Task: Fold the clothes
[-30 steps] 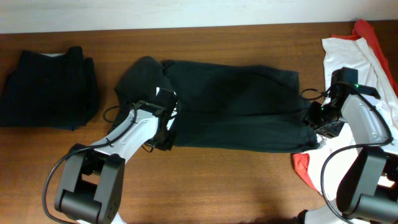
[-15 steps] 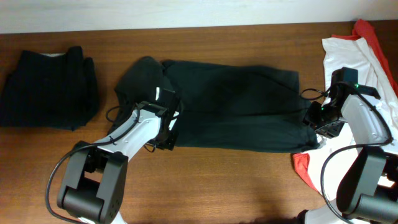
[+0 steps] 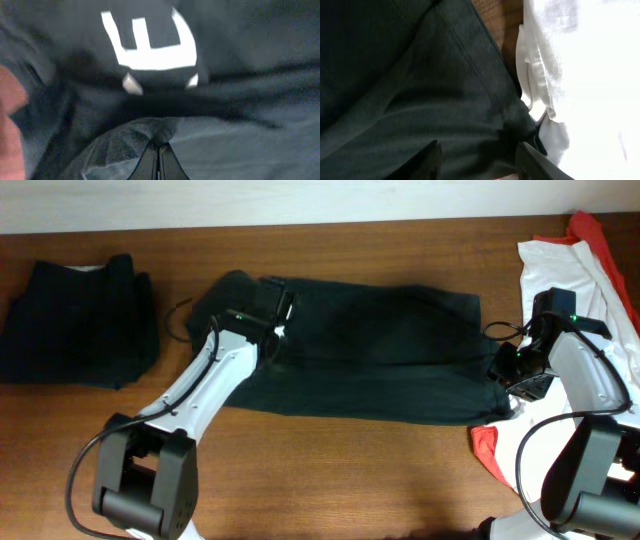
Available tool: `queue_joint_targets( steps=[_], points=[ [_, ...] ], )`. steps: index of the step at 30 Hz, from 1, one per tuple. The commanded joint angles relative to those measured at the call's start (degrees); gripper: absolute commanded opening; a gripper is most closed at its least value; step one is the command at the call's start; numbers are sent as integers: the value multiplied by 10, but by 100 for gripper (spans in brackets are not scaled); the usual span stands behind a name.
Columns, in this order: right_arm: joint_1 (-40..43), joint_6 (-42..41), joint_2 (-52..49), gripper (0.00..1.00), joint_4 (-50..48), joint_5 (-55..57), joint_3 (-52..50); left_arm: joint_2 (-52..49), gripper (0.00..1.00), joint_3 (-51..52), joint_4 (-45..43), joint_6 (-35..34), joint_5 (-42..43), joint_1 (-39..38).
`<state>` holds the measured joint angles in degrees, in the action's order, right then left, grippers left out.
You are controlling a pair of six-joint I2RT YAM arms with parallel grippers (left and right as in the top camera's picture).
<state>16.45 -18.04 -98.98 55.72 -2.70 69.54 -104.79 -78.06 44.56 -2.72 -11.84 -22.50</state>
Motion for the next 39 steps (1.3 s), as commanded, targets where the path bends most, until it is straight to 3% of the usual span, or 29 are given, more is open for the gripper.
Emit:
queue_joint_targets(
  steps=[1, 3, 6, 21, 27, 37, 38, 39],
  points=[
    [1, -4, 10, 52, 0, -1, 8, -21, 35, -4, 13, -2, 52, -1],
    [1, -4, 10, 52, 0, -1, 8, -28, 44, -4, 27, -2, 54, -1],
    [1, -4, 10, 52, 0, -1, 8, -27, 49, -4, 56, -2, 39, 17],
    [1, -4, 10, 52, 0, -1, 8, -24, 48, -4, 46, -4, 63, 218],
    [1, -4, 10, 55, 0, -1, 8, -29, 40, -3, 28, -19, 85, 257],
    [1, -4, 10, 56, 0, -1, 8, -94, 36, -3, 19, -19, 93, 260],
    [1, -4, 10, 56, 0, -1, 8, -100, 34, -3, 15, -15, 93, 260],
    [1, -4, 10, 56, 0, -1, 8, -106, 25, -3, 9, -15, 83, 260]
  ],
)
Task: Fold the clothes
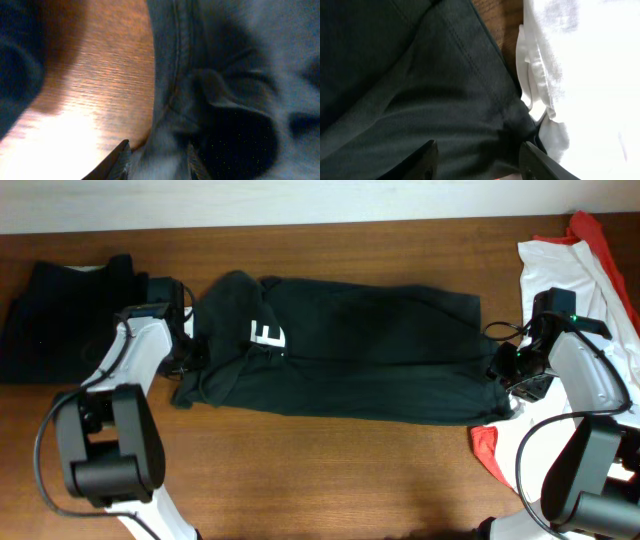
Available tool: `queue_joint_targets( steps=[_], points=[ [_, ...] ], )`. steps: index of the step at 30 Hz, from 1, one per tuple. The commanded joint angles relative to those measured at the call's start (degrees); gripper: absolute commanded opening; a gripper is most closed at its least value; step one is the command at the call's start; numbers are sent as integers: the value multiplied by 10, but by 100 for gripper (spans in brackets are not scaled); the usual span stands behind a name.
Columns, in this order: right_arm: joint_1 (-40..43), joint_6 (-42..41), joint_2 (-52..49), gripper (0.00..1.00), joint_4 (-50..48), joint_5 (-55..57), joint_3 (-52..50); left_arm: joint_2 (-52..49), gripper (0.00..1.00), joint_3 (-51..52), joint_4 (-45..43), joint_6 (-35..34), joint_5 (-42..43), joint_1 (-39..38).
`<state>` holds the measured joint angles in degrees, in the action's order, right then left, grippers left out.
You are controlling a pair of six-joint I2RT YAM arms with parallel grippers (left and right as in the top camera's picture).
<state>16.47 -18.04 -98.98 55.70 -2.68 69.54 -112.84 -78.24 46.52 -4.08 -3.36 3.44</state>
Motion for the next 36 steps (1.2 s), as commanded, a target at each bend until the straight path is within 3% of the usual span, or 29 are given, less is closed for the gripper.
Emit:
queue_joint_targets(
  steps=[1, 2, 7, 10, 13, 16, 19, 23, 24, 28, 36],
  points=[
    [0, -4, 10, 56, 0, -1, 8, -27, 16, -1, -15, -2, -14, 1],
    [0, -4, 10, 56, 1, -1, 8, -27, 0, -1, -20, -2, -24, 4],
    [0, -4, 10, 56, 2, -1, 8, -22, 0, -8, -26, -79, -43, 39],
    [0, -3, 10, 59, 5, -1, 7, -22, 1, -8, 21, -124, -39, 59],
    [0, 11, 10, 59, 5, -2, 1, -22, 0, -8, 76, -126, -35, 68],
    [0, 22, 8, 45, 0, -28, -5, -22, 0, -8, 130, -126, -37, 69],
    [-6, 87, 8, 46, -15, -111, -5, -22, 0, -8, 161, -115, -38, 69],
    [-24, 104, 8, 46, -52, -121, -5, -19, 1, -16, 161, -104, -40, 69],
    [-30, 104, 8, 46, -74, -122, -5, -18, 6, -23, 162, -99, -40, 69],
    [-54, 132, 1, 46, -145, -121, -5, -5, 59, -66, 192, -91, -49, 69],
    [-77, 134, -71, 46, -153, -117, -7, 31, 61, -124, 228, -91, -41, 64]
  ],
)
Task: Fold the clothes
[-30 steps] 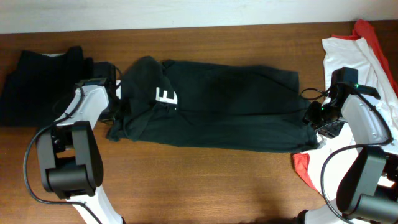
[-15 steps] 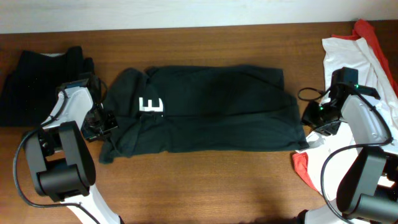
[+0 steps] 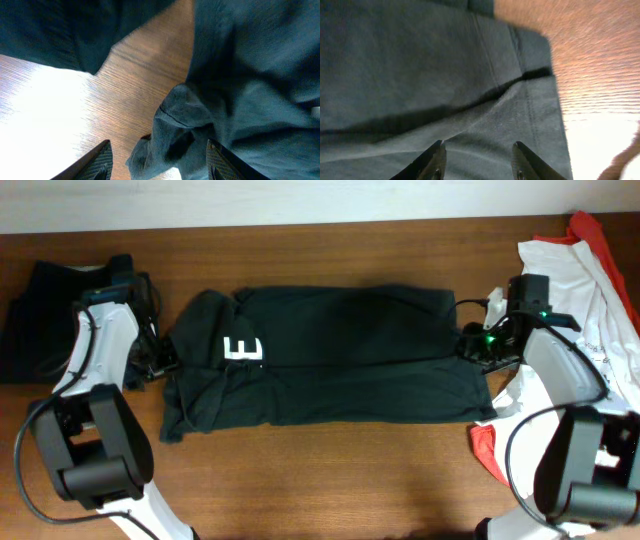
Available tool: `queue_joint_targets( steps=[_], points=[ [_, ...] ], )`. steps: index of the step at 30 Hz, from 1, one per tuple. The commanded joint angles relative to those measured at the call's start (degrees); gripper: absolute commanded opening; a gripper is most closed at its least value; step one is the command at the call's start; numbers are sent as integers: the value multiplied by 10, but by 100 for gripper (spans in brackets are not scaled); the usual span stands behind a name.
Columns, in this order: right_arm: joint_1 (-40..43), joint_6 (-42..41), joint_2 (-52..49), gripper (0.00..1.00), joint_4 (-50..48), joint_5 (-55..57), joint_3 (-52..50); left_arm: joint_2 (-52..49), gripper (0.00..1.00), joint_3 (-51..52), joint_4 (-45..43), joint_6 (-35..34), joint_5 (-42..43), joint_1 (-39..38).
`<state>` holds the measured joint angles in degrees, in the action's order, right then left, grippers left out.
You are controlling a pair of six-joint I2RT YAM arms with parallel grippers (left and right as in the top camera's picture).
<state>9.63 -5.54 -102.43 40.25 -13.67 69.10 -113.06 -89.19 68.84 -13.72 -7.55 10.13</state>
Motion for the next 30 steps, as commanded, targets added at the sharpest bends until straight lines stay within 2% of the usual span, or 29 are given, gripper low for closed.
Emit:
queue_joint_targets(
  steps=[1, 6, 7, 12, 18, 22, 25, 27, 30],
  points=[
    [-10, 9, -45, 46, 2, -7, -3, 34, 62, -15, 5, 5, 6, -3],
    [-10, 8, -95, 44, 51, 2, -4, 34, 64, -15, 5, 5, 22, -3],
    [-10, 5, -96, 42, 75, 23, -4, 34, 64, -15, 5, 5, 22, -3],
    [-9, -72, -95, 42, 202, 139, -4, 34, 65, -15, 3, 5, 25, -3],
    [-9, -86, -94, 41, 228, 142, -4, 34, 65, -16, -23, 47, 70, -15],
    [-9, -88, -73, 41, 226, 131, 10, 34, 66, -31, -74, 111, 108, -46],
    [-10, -83, -29, 41, 231, 108, 48, 34, 75, -38, -144, 149, 121, -75],
    [-10, -82, 0, 45, 235, 94, 77, 32, 80, -38, -198, 156, 123, -96],
    [-10, -82, 25, 52, 234, 94, 96, 23, 80, -38, -260, 160, 123, -113]
  ],
)
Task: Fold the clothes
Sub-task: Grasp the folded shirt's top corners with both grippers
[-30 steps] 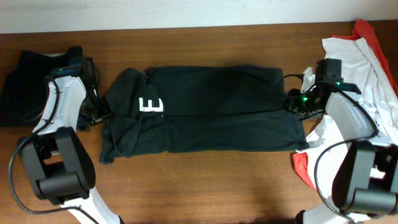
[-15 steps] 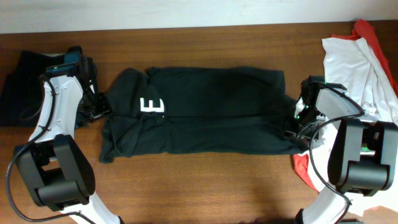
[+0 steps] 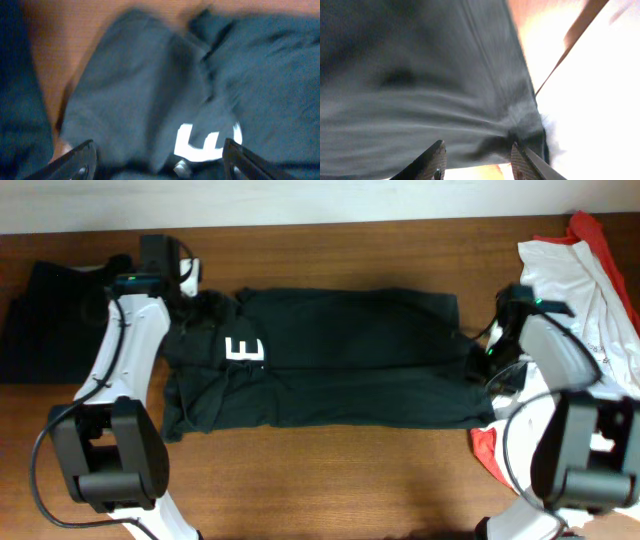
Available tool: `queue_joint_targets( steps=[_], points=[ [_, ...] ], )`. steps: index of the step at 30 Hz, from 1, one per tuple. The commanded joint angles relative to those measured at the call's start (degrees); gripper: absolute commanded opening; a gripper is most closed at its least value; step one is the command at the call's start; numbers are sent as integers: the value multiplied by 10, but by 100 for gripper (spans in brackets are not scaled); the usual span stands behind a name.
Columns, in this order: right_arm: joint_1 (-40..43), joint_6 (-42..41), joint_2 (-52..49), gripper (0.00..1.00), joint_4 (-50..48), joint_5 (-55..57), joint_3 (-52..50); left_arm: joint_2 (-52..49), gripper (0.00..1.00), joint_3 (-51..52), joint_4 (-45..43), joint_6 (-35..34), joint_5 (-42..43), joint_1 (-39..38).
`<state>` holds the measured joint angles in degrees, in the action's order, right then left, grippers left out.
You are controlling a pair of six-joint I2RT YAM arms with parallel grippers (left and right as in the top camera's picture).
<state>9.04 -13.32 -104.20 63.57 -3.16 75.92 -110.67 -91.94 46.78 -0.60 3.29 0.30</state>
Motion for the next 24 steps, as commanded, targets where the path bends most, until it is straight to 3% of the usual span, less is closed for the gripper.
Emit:
queue_joint_targets(
  steps=[1, 9, 19, 24],
  points=[
    [-4, -5, 47, 53, 1, -11, 29, -7, 80, -10, -63, 29, 14, -17],
    [-4, 9, 49, 55, -5, -12, 29, -53, 80, -23, -166, 28, 30, -16],
    [-4, 9, 49, 55, 5, -13, 29, -242, 79, -223, -89, 28, 29, -12],
    [-4, 10, 49, 55, 13, -14, 29, -293, 77, -240, -70, 28, -15, -7]
  ],
)
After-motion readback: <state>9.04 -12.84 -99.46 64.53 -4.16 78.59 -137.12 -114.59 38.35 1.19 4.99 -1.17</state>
